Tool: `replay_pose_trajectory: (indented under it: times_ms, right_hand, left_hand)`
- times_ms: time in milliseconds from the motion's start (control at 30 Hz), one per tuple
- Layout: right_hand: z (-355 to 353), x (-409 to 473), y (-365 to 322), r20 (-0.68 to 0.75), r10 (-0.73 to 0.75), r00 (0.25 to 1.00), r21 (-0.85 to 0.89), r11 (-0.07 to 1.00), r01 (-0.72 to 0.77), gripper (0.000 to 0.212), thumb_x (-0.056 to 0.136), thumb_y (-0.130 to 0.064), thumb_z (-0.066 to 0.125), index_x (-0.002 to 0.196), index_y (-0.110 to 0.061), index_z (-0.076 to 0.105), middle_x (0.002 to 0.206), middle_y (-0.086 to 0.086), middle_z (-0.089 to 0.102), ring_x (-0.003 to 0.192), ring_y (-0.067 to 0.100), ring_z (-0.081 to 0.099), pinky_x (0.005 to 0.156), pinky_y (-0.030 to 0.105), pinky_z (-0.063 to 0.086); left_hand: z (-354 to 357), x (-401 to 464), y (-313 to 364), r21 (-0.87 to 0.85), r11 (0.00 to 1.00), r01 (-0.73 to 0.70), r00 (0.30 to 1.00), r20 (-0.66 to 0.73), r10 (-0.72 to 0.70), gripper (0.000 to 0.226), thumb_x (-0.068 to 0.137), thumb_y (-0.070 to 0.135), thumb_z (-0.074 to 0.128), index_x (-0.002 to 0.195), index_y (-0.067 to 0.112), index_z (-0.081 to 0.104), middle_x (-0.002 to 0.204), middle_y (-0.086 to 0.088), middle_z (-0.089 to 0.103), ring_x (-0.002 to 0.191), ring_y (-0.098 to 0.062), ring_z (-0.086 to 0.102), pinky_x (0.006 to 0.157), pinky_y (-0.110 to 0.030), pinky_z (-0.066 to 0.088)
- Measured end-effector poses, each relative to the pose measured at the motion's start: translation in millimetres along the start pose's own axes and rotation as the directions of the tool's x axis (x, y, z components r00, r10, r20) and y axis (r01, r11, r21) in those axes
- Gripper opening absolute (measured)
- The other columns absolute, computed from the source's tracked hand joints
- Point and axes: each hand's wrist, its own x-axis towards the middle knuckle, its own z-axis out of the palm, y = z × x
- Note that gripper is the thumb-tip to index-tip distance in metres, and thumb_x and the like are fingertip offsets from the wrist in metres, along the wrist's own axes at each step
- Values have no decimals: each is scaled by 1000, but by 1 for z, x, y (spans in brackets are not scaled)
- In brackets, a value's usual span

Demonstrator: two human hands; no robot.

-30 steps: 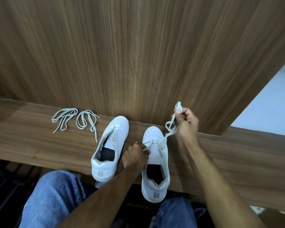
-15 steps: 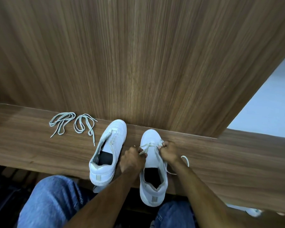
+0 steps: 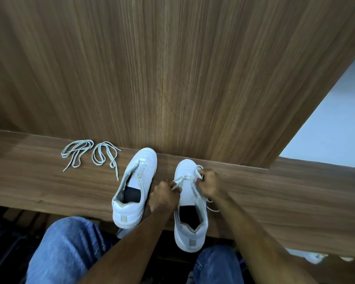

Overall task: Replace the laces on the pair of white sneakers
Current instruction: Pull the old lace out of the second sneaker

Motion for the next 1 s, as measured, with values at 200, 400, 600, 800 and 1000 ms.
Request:
replay_pose_trajectory:
  times_ms: [200,400,600,800,1000]
  right_hand:
    - [11,-13,-3,-44,12,999,-255,967,-23,13,86,-19,54,91,-11,63,104,12,67,99,34,63,72,32,45]
    - [5,2,-3,129,146,981,36,988,-152,17,89,-14,47,89,-9,64,96,10,67,94,28,61,73,26,38]
    - [-55,-8,-25,93,251,964,862,465,-204,26,95,-9,40,77,-15,56,65,3,53,54,15,51,52,27,40]
    - [-145,-22,-62,-137,67,988,986,101,130,27,101,-6,32,96,-14,57,83,4,71,83,21,70,64,29,53]
    - [-137,-45,-76,-130,51,990,987,100,125,24,102,-5,32,90,-10,52,63,5,60,45,15,54,59,35,54]
  left_hand:
    - [2,2,0,13,1000,10,1000,7,-10,37,80,50,59,105,23,68,107,-8,69,101,-35,63,83,-37,52]
    - [5,4,1,48,999,-9,1000,-21,10,33,81,46,62,104,23,68,108,-7,69,102,-34,63,84,-36,51]
    - [7,1,4,44,998,45,998,-39,-43,36,82,46,60,104,20,69,109,-11,67,103,-37,62,84,-38,50]
    - [5,2,4,77,997,12,1000,-6,-12,38,82,49,55,106,24,69,107,-7,68,101,-34,63,84,-39,52]
    - [4,-15,35,-276,885,-374,926,-61,372,86,66,70,64,135,21,49,131,4,53,125,-15,48,103,-29,38]
